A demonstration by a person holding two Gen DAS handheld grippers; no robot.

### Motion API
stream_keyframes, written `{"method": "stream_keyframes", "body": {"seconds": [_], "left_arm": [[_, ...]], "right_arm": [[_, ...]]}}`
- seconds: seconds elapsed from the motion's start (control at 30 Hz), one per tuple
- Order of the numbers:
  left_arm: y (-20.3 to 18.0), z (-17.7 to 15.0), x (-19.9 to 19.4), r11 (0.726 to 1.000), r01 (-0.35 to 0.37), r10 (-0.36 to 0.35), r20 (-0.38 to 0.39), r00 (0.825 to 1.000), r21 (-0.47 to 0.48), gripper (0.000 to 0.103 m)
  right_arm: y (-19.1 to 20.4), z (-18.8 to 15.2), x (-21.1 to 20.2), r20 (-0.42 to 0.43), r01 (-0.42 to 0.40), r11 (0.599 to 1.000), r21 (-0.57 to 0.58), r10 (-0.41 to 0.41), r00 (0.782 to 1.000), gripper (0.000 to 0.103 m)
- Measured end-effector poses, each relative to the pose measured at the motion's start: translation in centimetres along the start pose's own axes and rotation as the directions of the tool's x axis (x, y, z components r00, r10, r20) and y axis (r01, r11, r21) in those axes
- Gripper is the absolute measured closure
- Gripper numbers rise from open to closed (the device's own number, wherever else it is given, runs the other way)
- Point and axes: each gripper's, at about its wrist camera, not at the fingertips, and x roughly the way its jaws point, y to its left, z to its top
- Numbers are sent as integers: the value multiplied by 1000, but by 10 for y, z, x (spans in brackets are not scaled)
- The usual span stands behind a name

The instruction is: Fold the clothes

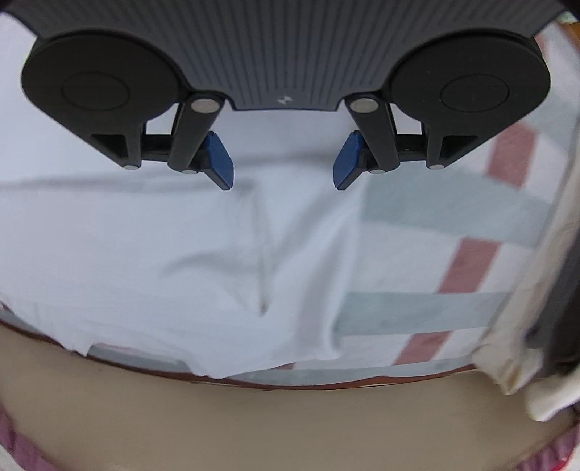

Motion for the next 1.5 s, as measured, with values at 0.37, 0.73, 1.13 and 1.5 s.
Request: {"method": "stream_keyframes", "body": {"seconds": [0.37,0.73,1.13,1.5], "left_arm": [[97,-99,-88,996,-18,0,-203,979,-85,38],[79,-150,-84,969,193,-233,-317,919,-154,36],[58,-155,-111,960,279,-279,-102,955,-9,95],[51,-104,-91,891,431,-429,45,902,-140,95]], "right_arm": [[127,24,-65,-48,-630,776,-38,628,776,63],[297,-14,-81,-543,-752,591,-291,545,639,58],[276,-52,-73,-616,-757,605,-248,504,605,97],[246,2,-74,-429,-677,699,-229,551,715,102]]}}
